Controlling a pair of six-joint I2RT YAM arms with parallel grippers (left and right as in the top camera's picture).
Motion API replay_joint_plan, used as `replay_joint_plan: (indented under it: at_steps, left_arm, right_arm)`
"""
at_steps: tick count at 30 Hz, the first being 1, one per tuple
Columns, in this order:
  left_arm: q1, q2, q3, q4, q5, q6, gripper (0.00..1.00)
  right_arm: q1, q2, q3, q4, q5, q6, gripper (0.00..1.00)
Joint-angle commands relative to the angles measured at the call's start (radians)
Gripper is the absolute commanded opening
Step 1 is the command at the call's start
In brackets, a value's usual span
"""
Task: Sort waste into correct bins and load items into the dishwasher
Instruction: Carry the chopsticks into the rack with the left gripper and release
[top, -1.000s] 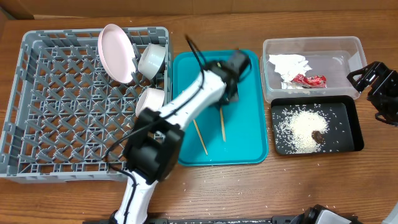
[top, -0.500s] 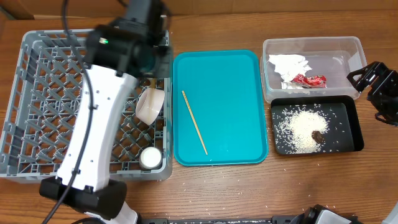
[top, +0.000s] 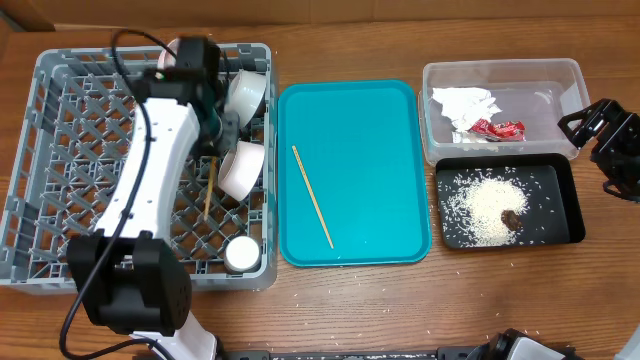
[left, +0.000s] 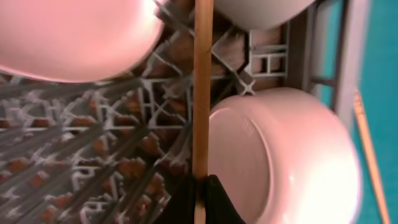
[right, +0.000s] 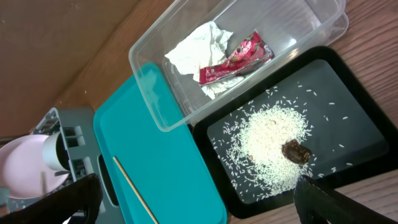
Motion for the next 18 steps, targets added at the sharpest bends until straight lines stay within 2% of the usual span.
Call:
replay_joint_plan:
  at_steps: [1,5,11,18]
  left_arm:
    - [-0.002,0.006,-0.099,0.048,-0.004,0.019,0.04]
    - [-0.002,0.006,-0.161,0.079,-0.005,0.019,0.04]
    - [-0.001,0.006,-0.163,0.1,-0.001,0.018,0.04]
    - [-0.001,0.004,-0.087,0.068,0.015,-0.008,0.04]
  right_arm:
    - [-0.003,-0.001,0.016,0.005,0.007,0.002,1.0]
    - [-0.003,-0.001,0.016,0.005,0.007,0.002,1.0]
    - [-0.003,-0.001,0.016,0.005,0.007,0.002,1.0]
    - [-0.003,-0.001,0.016,0.005,0.008,0.002,1.0]
